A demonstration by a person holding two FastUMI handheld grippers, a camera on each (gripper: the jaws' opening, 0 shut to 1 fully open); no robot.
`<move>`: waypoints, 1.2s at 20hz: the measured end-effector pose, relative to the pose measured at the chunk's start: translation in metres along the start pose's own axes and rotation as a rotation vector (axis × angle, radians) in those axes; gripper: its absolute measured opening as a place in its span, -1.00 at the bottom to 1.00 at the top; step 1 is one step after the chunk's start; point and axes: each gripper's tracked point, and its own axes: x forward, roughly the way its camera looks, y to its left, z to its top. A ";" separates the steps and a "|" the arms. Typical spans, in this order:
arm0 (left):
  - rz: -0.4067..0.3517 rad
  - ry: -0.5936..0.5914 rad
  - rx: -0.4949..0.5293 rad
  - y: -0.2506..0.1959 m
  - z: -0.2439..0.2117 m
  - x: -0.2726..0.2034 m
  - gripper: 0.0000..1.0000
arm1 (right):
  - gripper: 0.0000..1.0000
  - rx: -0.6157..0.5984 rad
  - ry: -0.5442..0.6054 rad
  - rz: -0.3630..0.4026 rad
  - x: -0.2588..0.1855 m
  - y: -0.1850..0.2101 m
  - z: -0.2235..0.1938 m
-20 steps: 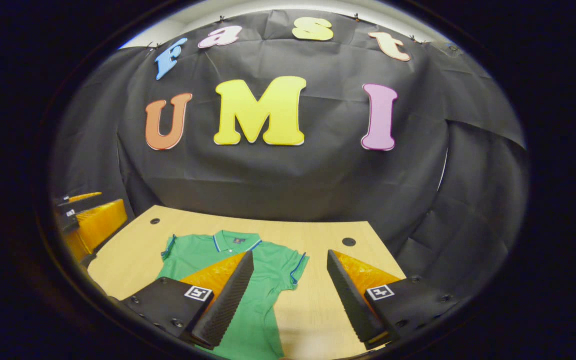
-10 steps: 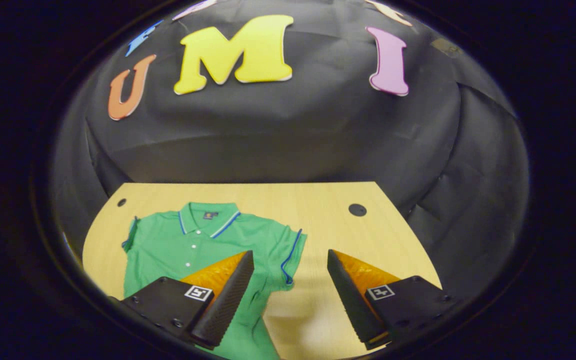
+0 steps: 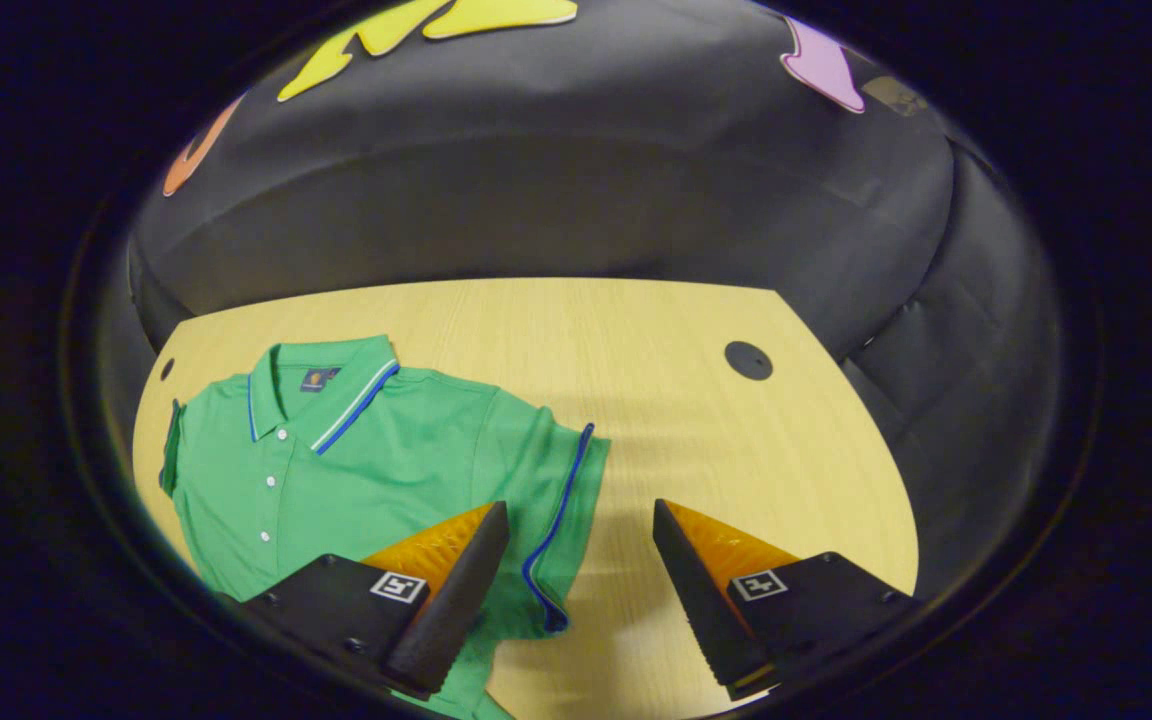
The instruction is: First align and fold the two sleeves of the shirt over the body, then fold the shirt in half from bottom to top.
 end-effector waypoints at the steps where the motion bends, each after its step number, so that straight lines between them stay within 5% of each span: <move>1: 0.006 0.014 -0.005 0.002 -0.004 0.001 0.99 | 0.87 0.004 0.027 -0.001 0.006 0.002 -0.004; 7: 0.031 0.045 -0.016 0.006 -0.013 0.002 0.99 | 0.55 0.043 0.089 0.052 0.018 0.017 -0.012; 12: 0.053 0.069 -0.028 0.013 -0.021 0.002 0.99 | -0.72 0.005 0.093 0.071 0.020 0.026 -0.012; 15: 0.061 0.082 -0.031 0.017 -0.026 0.001 0.99 | -0.90 -0.011 0.095 0.073 0.018 0.029 -0.011; 24: 0.066 0.093 -0.048 0.025 -0.032 0.001 1.00 | -0.90 -0.078 -0.019 0.090 -0.014 0.045 0.027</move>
